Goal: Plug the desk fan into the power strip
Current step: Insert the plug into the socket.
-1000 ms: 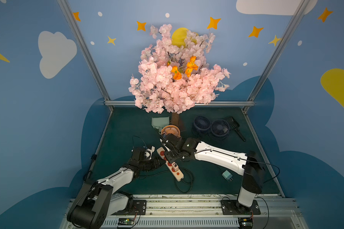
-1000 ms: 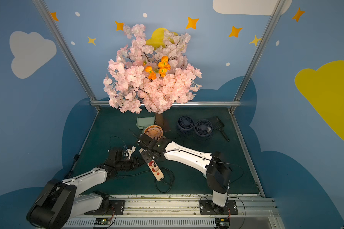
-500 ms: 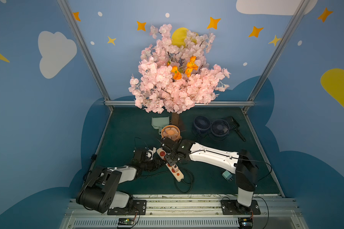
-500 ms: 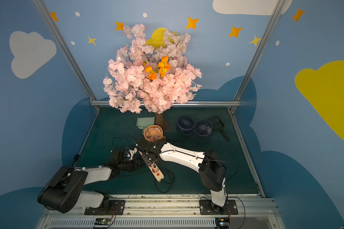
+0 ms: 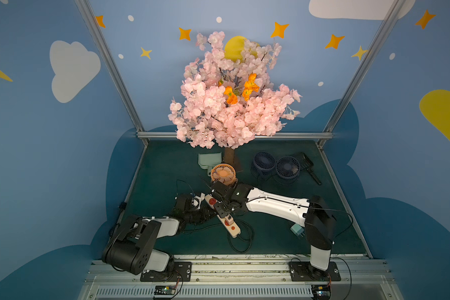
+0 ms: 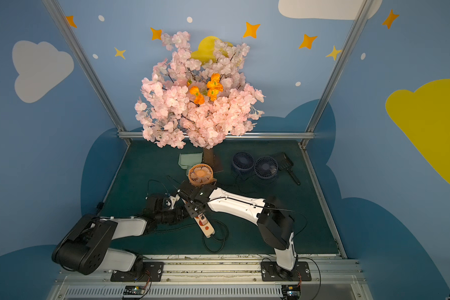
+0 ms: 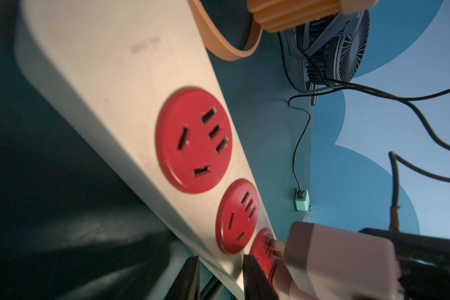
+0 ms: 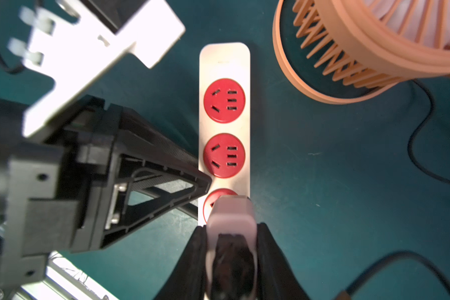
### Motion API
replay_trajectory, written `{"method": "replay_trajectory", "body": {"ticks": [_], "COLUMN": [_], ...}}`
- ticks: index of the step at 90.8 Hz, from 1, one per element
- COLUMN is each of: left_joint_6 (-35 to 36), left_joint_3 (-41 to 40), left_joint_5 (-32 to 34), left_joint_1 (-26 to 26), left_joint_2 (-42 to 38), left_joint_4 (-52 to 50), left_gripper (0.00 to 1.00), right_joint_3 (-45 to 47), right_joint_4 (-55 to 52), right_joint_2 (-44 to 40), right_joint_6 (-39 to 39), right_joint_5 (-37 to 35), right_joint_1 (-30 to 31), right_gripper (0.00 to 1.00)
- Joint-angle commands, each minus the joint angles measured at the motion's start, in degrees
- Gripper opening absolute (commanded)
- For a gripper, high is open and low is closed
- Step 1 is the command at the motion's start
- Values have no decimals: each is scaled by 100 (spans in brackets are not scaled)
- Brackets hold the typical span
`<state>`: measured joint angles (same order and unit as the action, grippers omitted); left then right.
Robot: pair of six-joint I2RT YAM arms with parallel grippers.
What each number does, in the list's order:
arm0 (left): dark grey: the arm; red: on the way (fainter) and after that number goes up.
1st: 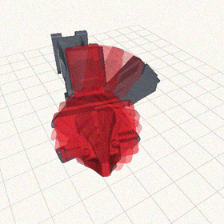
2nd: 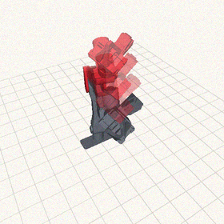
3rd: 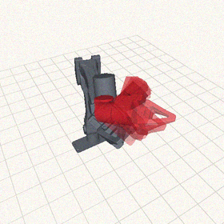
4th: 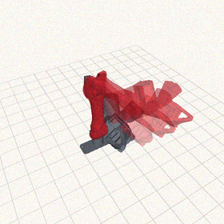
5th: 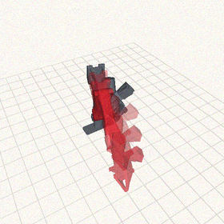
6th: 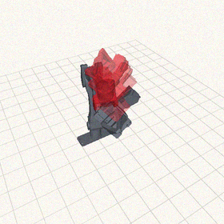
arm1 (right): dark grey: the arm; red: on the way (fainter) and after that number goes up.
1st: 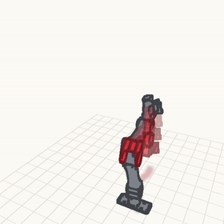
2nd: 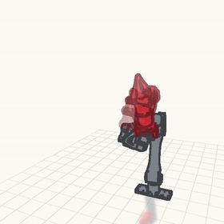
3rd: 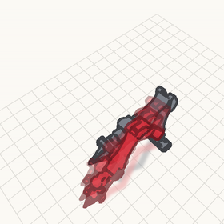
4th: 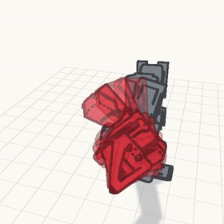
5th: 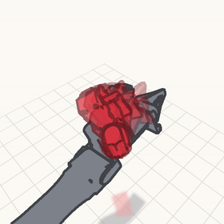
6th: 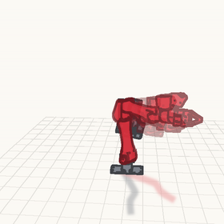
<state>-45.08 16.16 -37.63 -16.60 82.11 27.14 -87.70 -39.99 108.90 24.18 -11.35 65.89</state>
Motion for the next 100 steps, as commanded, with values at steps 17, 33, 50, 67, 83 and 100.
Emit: {"method": "replay_trajectory", "body": {"ticks": [17, 33, 50, 67, 83, 100], "left_joint_6": [17, 12, 18, 8, -18, -33], "left_joint_3": [-78, -69, -69, -69, -72, -69], "left_joint_5": [-52, -46, -39, -13, -12, -17], "left_joint_1": [7, 10, 8, 8, 11, 3], "left_joint_2": [89, 112, 156, 182, 179, 194], "left_joint_4": [108, 116, 125, 129, 143, 142], "left_gripper": [32, 31, 31, 31, 31, 31], "right_joint_3": [238, 382, 748, 990, 1031, 1225], "right_joint_4": [135, -9, 114, -23, -339, -549], "right_joint_2": [-45, -85, -38, 199, 503, 457], "right_joint_6": [49, -55, -83, -168, -314, -278], "right_joint_5": [-15, -160, -10, 55, -90, -83], "right_joint_1": [55, 58, 79, 97, 193, 212], "right_gripper": [0, 0, 0, 0, 0, 0]}}
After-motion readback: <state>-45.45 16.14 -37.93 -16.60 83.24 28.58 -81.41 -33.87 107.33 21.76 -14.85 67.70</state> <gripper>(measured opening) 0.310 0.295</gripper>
